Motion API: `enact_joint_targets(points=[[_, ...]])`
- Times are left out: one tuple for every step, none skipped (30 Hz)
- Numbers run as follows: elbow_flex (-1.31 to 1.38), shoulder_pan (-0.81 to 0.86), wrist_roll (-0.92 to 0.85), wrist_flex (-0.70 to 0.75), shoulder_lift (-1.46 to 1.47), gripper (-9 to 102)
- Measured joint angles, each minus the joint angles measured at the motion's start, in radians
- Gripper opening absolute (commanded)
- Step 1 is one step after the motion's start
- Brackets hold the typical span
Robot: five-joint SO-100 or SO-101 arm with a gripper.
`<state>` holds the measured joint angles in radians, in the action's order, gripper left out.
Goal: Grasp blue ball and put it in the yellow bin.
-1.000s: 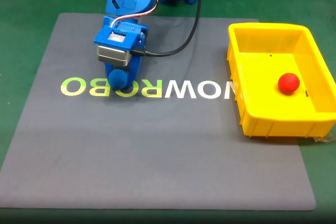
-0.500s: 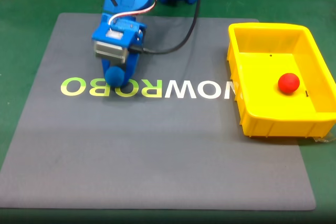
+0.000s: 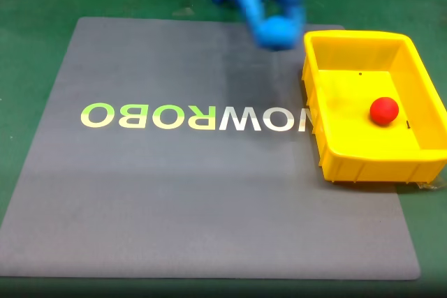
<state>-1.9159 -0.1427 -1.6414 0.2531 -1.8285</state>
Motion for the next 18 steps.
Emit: enact_joint_targets(points=[[0.000, -0.043, 0.003, 0.000, -0.003, 0], [0.000, -0.084, 0.005, 0.000, -0.003, 0], [-0.002, -0.120, 0.005, 0.000, -0.005, 0], [-0.002, -0.152, 0.005, 0.000, -0.005, 0], [-0.002, -0.179, 0.005, 0.000, -0.005, 0], [-0.002, -0.202, 0.005, 0.000, -0.005, 0], [-0.002, -0.221, 0.005, 0.000, -0.005, 0], [-0.002, -0.236, 0.005, 0.000, -0.005, 0], [-0.002, -0.247, 0.005, 0.000, -0.002, 0], [-0.002, -0.256, 0.005, -0.003, 0.008, 0], [-0.002, -0.262, 0.005, -0.009, 0.021, 0], [-0.002, -0.264, 0.005, -0.014, 0.034, 0], [-0.005, -0.264, 0.005, -0.017, 0.041, 0], [-0.008, -0.264, 0.002, -0.018, 0.044, 0], [-0.008, -0.264, -0.005, -0.021, 0.049, 0], [-0.008, -0.264, -0.008, -0.025, 0.051, 7], [-0.008, -0.264, -0.011, -0.025, 0.051, 18], [-0.008, -0.264, -0.014, -0.025, 0.051, 30]])
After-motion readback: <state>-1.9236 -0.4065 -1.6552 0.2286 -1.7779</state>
